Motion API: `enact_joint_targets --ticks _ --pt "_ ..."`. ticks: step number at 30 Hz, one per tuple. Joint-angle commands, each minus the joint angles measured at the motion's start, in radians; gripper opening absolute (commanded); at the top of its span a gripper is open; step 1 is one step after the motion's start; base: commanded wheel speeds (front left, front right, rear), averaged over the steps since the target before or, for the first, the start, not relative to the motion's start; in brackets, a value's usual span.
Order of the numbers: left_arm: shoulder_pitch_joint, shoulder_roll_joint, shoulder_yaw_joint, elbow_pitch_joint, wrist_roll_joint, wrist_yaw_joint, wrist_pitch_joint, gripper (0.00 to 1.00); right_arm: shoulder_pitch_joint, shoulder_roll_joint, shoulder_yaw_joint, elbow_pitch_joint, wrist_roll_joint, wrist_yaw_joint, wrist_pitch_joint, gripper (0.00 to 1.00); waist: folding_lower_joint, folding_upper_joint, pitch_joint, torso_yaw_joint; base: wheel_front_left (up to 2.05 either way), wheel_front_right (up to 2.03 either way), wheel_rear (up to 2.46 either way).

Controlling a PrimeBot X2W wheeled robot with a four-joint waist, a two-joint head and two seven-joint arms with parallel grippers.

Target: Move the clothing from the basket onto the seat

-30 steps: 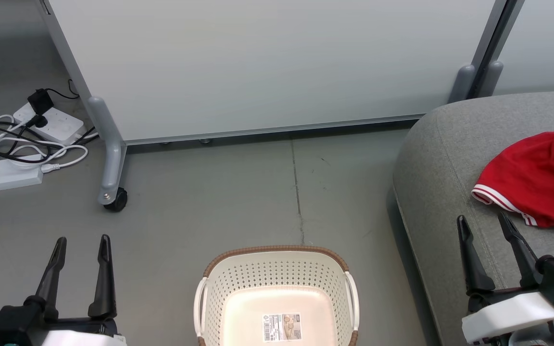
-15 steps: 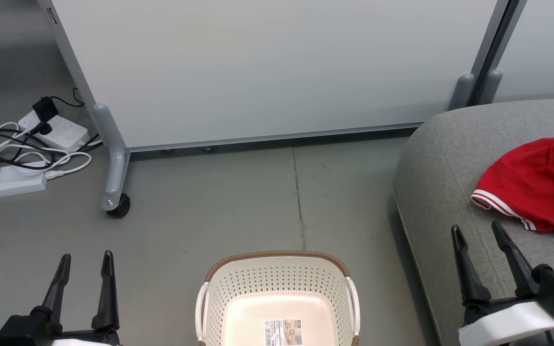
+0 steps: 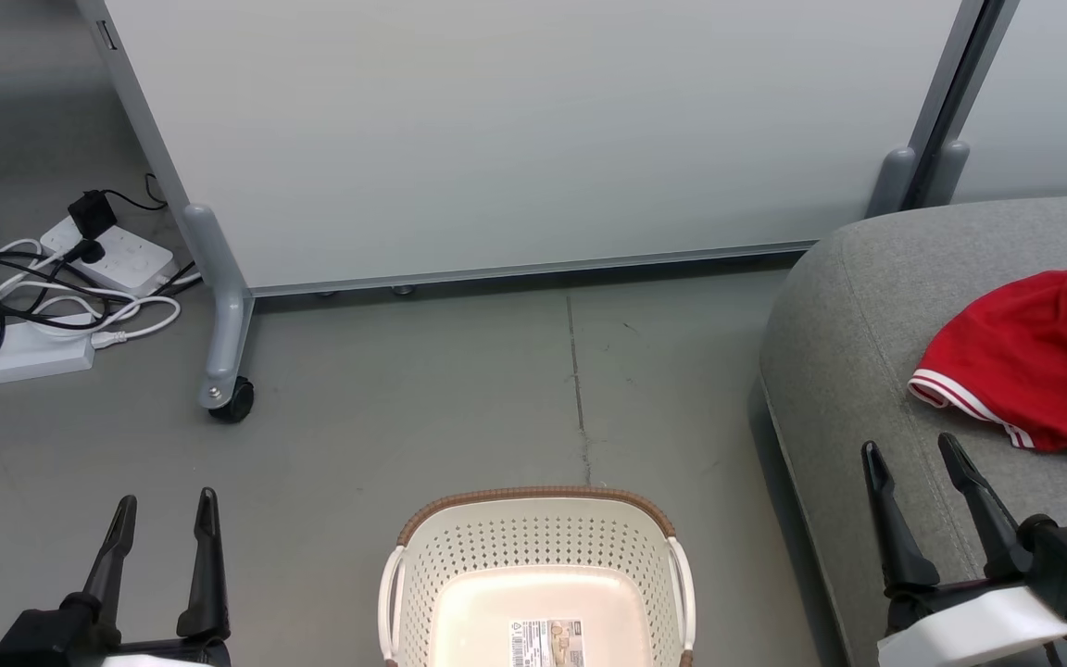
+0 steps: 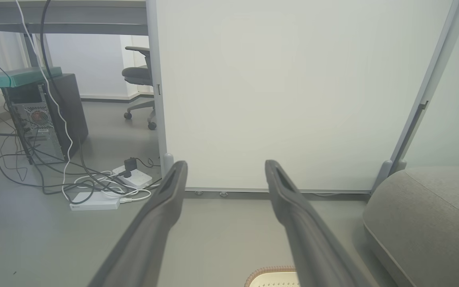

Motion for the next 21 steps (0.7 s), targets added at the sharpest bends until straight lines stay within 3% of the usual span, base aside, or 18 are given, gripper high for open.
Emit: enact_joint_targets --ticks 1,6,7,11,21 --pt "0.005 -0.002 0.004 0.001 0.000 0.003 -0.001 1.00 0.008 -0.003 -0.003 0.005 0.006 0.000 -0.007 1.00 0.0000 -0.0001 -0.001 0.001 0.00 0.00 0.00" --pt "0.009 0.002 0.000 0.008 0.003 0.006 -0.001 1.00 0.002 -0.003 -0.001 0.006 0.010 0.000 -0.008 1.00 0.0000 -0.0001 0.000 -0.001 0.00 0.00 0.00" --pt "0.008 0.002 -0.001 0.009 0.001 0.005 -0.001 0.00 0.001 -0.003 -0.001 0.006 0.011 0.000 -0.009 0.00 0.0000 -0.0001 0.000 -0.001 0.00 0.00 0.00" --pt "0.004 -0.024 -0.008 0.039 -0.002 0.000 0.005 0.00 0.015 0.008 0.008 0.035 0.009 0.000 -0.001 0.00 0.0000 -0.0001 0.000 -0.001 0.00 0.00 0.00" --pt "-0.073 -0.048 0.048 0.108 -0.155 -0.041 0.073 0.00 -0.048 0.005 0.008 0.109 0.208 0.000 -0.004 0.00 0.0000 -0.0001 0.003 0.001 0.00 0.00 0.00"
